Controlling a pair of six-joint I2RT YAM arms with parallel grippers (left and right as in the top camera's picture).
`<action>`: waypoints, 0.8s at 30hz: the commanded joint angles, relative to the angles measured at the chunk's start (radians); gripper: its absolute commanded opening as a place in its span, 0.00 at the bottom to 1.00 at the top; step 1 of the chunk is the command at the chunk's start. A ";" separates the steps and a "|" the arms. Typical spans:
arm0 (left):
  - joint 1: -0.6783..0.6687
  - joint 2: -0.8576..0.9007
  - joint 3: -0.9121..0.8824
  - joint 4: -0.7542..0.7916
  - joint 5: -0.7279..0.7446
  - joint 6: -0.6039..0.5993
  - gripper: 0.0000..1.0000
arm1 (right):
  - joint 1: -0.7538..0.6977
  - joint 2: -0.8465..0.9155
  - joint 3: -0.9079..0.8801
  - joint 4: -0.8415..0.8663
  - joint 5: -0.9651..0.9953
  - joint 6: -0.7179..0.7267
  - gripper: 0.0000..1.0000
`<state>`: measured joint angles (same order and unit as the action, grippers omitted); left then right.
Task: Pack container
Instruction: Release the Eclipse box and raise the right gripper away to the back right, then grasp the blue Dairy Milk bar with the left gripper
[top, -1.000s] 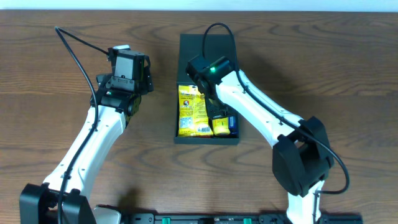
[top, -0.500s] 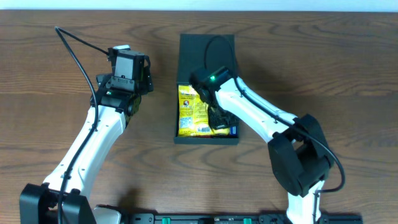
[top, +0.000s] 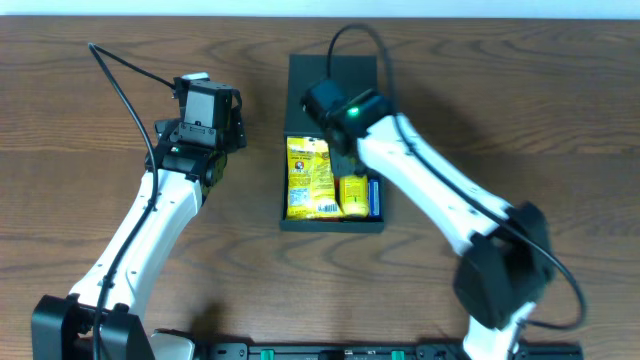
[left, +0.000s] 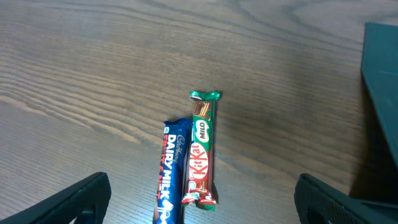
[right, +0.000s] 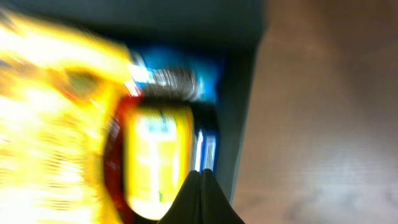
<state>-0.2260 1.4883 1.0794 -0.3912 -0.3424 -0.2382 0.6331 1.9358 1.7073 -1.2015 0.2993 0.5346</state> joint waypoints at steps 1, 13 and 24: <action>0.003 -0.011 0.010 -0.005 0.002 0.007 0.96 | -0.063 -0.088 0.030 0.061 0.016 -0.069 0.01; 0.005 0.064 0.010 0.011 -0.061 0.006 0.95 | -0.361 -0.090 0.026 0.263 -0.654 -0.405 0.33; 0.080 0.198 0.010 -0.016 -0.184 -0.001 0.95 | -0.493 -0.090 0.026 0.386 -0.696 -0.529 0.99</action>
<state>-0.1783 1.6787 1.0794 -0.4011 -0.4942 -0.2352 0.1566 1.8431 1.7329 -0.8295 -0.3656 0.0628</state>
